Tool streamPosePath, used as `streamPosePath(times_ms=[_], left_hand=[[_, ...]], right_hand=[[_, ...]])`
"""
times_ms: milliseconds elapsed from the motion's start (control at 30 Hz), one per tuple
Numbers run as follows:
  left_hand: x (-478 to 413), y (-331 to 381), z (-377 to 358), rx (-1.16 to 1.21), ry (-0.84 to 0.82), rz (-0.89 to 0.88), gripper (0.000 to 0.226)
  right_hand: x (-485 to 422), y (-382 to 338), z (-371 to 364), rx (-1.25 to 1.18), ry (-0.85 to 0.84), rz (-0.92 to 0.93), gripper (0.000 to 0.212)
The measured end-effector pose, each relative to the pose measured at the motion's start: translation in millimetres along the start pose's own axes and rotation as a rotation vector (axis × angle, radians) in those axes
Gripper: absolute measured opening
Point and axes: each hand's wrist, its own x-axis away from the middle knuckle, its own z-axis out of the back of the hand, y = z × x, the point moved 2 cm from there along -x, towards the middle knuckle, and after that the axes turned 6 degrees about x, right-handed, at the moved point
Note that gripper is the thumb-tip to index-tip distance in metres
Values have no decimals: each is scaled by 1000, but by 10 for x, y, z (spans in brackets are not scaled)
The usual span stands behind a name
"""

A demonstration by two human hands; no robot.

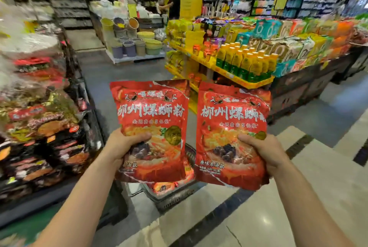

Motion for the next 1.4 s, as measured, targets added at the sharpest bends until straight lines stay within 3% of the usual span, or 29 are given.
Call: streamPosePath(times_ms=[67, 267, 433, 500, 633, 733, 800, 867, 1067, 1233, 1400], left_hand=[[-193, -93, -47, 22, 58, 14, 103], [-764, -488, 30, 62, 216, 108, 103], [-1469, -889, 249, 119, 311, 199, 69], [-1825, -1068, 363, 139, 339, 237, 65], [-2518, -1501, 538, 177, 388, 321, 91], [-2955, -1848, 561, 214, 381, 399, 105], [-3184, -2100, 540, 225, 384, 455, 90], [-3368, -2417, 510, 223, 417, 516, 73], [-3847, -3673, 433, 230, 525, 641, 74], [-4191, -4780, 483, 228, 613, 747, 75], [-4620, -5675, 571, 197, 602, 798, 62]], right_hand=[[-461, 41, -35, 20, -81, -23, 44], [-1596, 254, -442, 111, -284, -92, 79], [-2491, 539, -950, 170, -396, -157, 96], [-2857, 697, -1149, 196, -427, -187, 100], [-3604, 1049, -1522, 223, -480, -270, 85], [-4066, 1422, -1711, 263, -484, -323, 90], [-4332, 1722, -1797, 267, -483, -375, 93], [-4594, 2041, -1888, 276, -494, -418, 81], [-5277, 3264, -2118, 382, -525, -519, 70], [-5711, 4394, -2261, 493, -541, -607, 88], [-5948, 5380, -2464, 562, -575, -649, 58]])
